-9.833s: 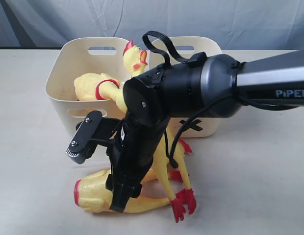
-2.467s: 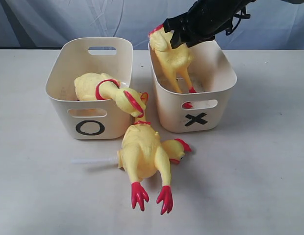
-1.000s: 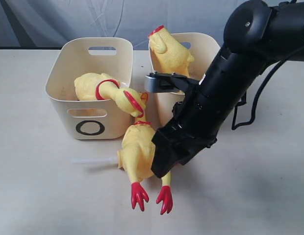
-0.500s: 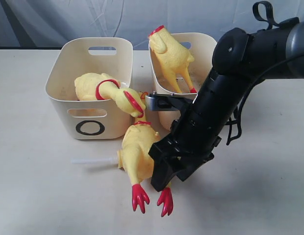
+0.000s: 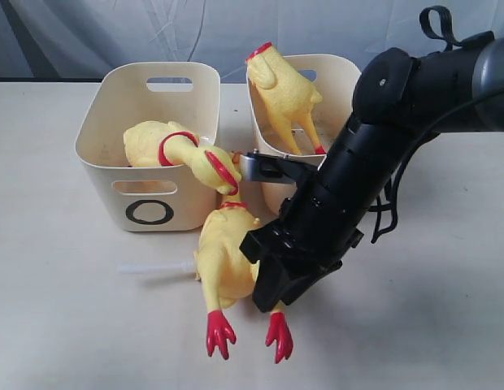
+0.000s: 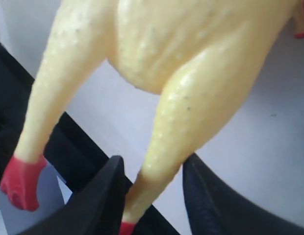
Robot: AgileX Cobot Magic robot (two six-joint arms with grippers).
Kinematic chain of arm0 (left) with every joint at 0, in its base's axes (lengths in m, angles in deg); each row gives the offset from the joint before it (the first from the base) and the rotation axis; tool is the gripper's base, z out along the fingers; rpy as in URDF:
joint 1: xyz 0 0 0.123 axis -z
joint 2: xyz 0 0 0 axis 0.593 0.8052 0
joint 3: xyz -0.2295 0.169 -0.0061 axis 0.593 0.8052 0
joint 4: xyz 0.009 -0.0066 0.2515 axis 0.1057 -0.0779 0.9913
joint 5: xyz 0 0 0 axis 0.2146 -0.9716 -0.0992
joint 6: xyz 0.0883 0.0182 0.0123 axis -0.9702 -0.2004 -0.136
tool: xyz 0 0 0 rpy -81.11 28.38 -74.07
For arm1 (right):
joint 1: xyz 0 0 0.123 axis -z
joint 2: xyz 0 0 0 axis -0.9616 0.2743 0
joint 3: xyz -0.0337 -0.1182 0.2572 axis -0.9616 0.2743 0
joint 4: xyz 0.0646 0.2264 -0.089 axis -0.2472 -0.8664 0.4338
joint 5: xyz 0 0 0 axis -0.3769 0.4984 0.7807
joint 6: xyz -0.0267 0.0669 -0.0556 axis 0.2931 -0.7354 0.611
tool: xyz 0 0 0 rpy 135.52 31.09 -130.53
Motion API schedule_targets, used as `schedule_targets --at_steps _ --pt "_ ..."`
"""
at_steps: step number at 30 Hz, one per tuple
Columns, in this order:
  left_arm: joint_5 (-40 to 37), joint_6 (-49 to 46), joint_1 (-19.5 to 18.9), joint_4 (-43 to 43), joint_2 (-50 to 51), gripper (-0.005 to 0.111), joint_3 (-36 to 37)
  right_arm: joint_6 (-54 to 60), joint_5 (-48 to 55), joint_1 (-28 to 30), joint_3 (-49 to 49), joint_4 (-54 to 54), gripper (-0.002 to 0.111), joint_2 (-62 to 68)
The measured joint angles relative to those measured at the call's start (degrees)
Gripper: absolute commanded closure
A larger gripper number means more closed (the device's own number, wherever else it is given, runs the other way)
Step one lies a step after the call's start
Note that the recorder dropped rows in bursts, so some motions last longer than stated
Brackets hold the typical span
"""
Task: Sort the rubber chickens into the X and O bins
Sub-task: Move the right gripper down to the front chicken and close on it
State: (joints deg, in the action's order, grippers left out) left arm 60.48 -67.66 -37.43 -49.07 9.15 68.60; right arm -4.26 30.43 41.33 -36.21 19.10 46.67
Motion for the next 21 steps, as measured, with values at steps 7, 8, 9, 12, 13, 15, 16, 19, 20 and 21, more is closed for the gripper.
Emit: schedule_targets --at_steps 7,8,9,12,13,15,16,19,20,21 --pt "0.00 0.00 0.00 0.00 0.00 0.107 0.00 -0.35 2.69 0.00 0.00 -2.19 0.109 0.00" --pt "0.00 0.00 0.00 0.00 0.00 0.107 0.00 -0.35 2.96 0.00 0.05 -2.44 0.109 -0.24" --pt "0.00 0.00 0.00 0.00 0.00 0.107 0.00 -0.35 3.07 0.00 0.05 -2.74 0.109 -0.36" --pt "0.00 0.00 0.00 0.00 0.00 0.107 0.00 -0.35 3.05 0.00 0.05 -3.13 0.109 -1.28" --pt "0.00 0.00 0.00 0.00 0.00 0.107 0.00 -0.35 3.09 0.00 0.05 -3.13 0.109 -1.62" --pt "0.00 0.00 0.00 0.00 0.00 0.107 0.00 -0.35 3.09 0.00 0.05 -3.13 0.109 -2.69" --pt "0.00 0.00 0.00 0.00 0.00 0.107 0.00 -0.35 3.09 0.00 0.05 -3.03 0.109 -3.34" --pt "0.00 0.00 0.00 0.00 0.00 0.107 0.00 -0.35 3.20 0.00 0.05 -2.90 0.109 -5.25" --pt "0.00 0.00 0.00 0.00 0.00 0.107 0.00 -0.35 3.25 0.00 0.05 -2.90 0.109 -5.94" --pt "0.00 0.00 0.00 0.00 0.00 0.107 0.00 -0.35 3.35 0.00 0.05 -2.78 0.109 -6.49"
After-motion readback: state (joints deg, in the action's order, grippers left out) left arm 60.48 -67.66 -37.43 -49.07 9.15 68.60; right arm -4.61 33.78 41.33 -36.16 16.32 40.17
